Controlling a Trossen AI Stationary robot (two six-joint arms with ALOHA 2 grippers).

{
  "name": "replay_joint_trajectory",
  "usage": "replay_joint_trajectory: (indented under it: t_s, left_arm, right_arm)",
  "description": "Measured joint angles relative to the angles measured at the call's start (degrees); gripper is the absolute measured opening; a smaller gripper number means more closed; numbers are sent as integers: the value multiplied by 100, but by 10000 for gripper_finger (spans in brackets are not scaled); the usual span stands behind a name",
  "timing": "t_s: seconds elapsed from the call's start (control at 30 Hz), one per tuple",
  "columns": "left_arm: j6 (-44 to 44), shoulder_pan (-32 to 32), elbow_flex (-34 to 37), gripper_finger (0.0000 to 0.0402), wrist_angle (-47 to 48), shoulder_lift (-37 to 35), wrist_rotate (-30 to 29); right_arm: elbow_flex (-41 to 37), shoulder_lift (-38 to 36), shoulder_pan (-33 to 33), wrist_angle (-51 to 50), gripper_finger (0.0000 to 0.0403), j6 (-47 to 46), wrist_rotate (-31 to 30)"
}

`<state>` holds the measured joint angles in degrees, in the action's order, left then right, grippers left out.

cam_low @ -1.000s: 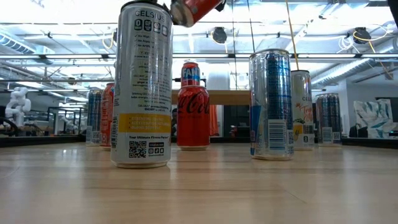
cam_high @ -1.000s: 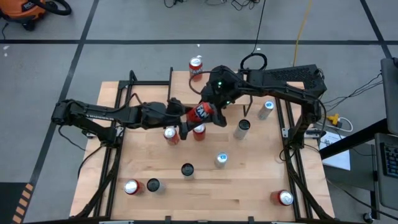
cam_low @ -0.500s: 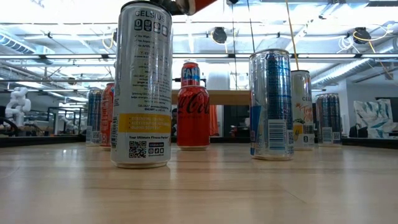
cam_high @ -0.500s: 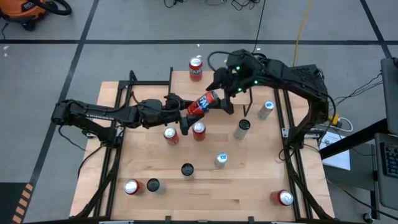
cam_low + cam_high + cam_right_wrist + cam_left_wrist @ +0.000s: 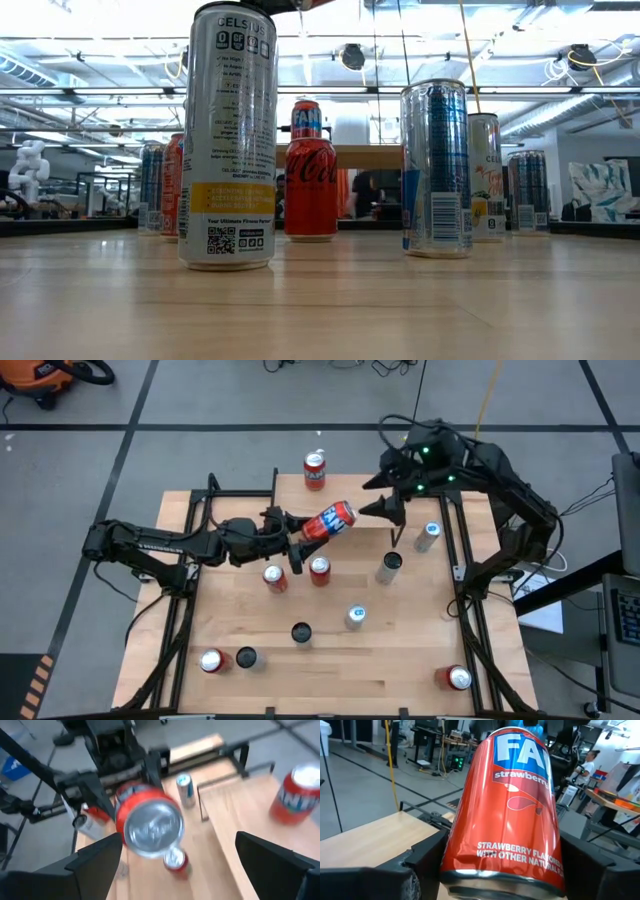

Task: Place canned beverage on shelf
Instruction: Put the bottom red soda can on the shelf aligned with the other red soda can

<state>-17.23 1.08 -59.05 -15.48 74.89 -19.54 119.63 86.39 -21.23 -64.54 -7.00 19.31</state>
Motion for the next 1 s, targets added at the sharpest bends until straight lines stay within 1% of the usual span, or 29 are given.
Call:
replay_joint_trajectory:
  t_s: [0.13,0.2,0.27,0.37,0.5,0.57,0.63,0.73,0.87,1.0]
  left_arm:
    - [5,0,0,297,-21,0,-95]
    - [26,0,0,297,-97,0,-184]
    - [137,0,0,297,-304,0,-279]
    - [338,0,-1,297,-863,0,-490]
    - [857,0,-7,297,-1574,-2,-866]
    - [1139,0,-9,297,-1811,-2,-1012]
    - [1376,0,-9,297,-2002,-2,-1178]
    - [1619,0,-9,297,-2181,-2,-1367]
    - [1676,0,-9,297,-2331,-2,-1492]
    - [1663,0,-9,297,-2346,-4,-1500]
  right_arm:
    - [-172,33,186,-110,368,-213,44]
    - [-395,-22,280,-117,368,-370,42]
    - [-712,-135,376,87,368,-589,39]
    - [-1328,-401,496,1051,368,-1077,43]
    - [-2204,-703,550,3257,368,-2119,30]
    - [-2526,-749,550,4320,368,-2718,-68]
    - [-2741,-731,548,5169,368,-3075,-230]
    - [-2820,-552,548,5813,368,-3150,-442]
    - [-2824,-315,548,6121,368,-3123,-589]
    - [-2829,-202,550,6665,368,-2863,-607]
